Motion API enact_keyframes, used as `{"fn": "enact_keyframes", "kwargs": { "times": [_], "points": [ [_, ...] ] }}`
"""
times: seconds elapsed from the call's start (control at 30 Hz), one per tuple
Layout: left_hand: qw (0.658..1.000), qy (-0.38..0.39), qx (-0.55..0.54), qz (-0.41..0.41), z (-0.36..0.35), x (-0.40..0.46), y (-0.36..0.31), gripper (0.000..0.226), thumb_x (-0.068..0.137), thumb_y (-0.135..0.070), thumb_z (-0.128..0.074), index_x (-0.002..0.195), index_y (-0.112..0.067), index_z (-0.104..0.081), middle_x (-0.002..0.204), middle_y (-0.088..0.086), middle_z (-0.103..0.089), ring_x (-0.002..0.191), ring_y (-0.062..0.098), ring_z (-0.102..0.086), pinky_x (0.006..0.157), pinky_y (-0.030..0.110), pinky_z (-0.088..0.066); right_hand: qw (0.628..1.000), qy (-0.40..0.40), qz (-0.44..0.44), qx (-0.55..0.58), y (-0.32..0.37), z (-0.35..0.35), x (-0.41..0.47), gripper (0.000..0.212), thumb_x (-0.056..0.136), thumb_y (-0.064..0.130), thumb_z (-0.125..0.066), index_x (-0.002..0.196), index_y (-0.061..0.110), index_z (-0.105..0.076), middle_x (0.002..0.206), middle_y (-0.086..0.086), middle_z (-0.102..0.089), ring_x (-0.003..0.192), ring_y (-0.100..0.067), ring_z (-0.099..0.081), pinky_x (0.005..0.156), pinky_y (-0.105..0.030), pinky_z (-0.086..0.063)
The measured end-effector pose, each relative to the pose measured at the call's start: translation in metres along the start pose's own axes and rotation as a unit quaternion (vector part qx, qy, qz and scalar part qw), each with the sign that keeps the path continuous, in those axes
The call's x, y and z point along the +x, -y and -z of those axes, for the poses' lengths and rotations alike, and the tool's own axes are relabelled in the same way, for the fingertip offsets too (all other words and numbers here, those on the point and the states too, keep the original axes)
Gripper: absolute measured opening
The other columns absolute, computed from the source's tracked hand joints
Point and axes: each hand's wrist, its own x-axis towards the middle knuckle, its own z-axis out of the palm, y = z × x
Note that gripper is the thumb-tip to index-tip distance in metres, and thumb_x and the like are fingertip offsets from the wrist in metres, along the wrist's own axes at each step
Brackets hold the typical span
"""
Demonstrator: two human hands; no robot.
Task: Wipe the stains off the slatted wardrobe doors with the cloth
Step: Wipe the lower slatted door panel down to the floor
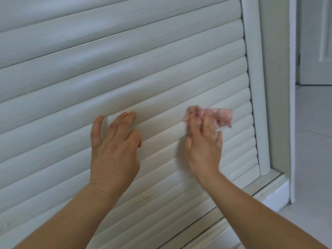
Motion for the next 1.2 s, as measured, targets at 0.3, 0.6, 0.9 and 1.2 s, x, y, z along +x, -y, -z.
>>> {"fn": "enact_keyframes", "kwargs": {
  "times": [0.3,0.6,0.9,1.2],
  "points": [
    [0.995,0.004,-0.015,-0.1,-0.016,0.02,-0.043,0.029,0.071,-0.001,-0.03,0.075,-0.011,-0.056,0.129,0.015,-0.057,0.125,0.028,-0.049,0.109,0.055,-0.013,0.98,0.01,0.188,-0.062,-0.023,-0.004,0.005,0.056,0.08,0.027,-0.037,0.133,0.028,-0.054,0.149,-0.008,-0.037,0.136,-0.026,-0.037,0.11,-0.058,-0.017],
    [0.995,0.03,-0.004,-0.095,-0.036,0.018,-0.047,0.023,0.071,0.001,-0.033,0.07,-0.01,-0.053,0.138,0.017,-0.049,0.132,0.025,-0.033,0.111,0.052,-0.009,0.997,0.037,-0.059,0.024,-0.086,0.041,0.066,0.065,0.093,0.019,-0.036,0.148,0.043,-0.012,0.159,0.005,0.008,0.146,-0.013,0.003,0.116,-0.044,0.006],
    [0.995,0.026,-0.004,-0.1,-0.039,0.015,-0.045,0.018,0.07,0.002,-0.039,0.07,-0.01,-0.052,0.141,0.016,-0.045,0.134,0.024,-0.029,0.112,0.053,-0.007,0.993,-0.024,-0.096,0.062,-0.074,0.015,0.047,0.074,0.079,0.026,-0.023,0.151,0.034,-0.007,0.16,-0.002,0.0,0.146,-0.013,0.003,0.117,-0.046,-0.003],
    [0.994,0.004,-0.022,-0.105,-0.043,0.008,-0.047,0.016,0.069,0.001,-0.042,0.072,-0.01,-0.054,0.14,0.015,-0.048,0.134,0.024,-0.032,0.111,0.054,-0.013,0.977,-0.005,0.211,-0.015,-0.043,-0.041,-0.045,0.059,0.08,0.023,-0.043,0.139,0.023,-0.047,0.152,-0.014,-0.029,0.143,-0.031,-0.022,0.111,-0.061,-0.017]
  ]
}}
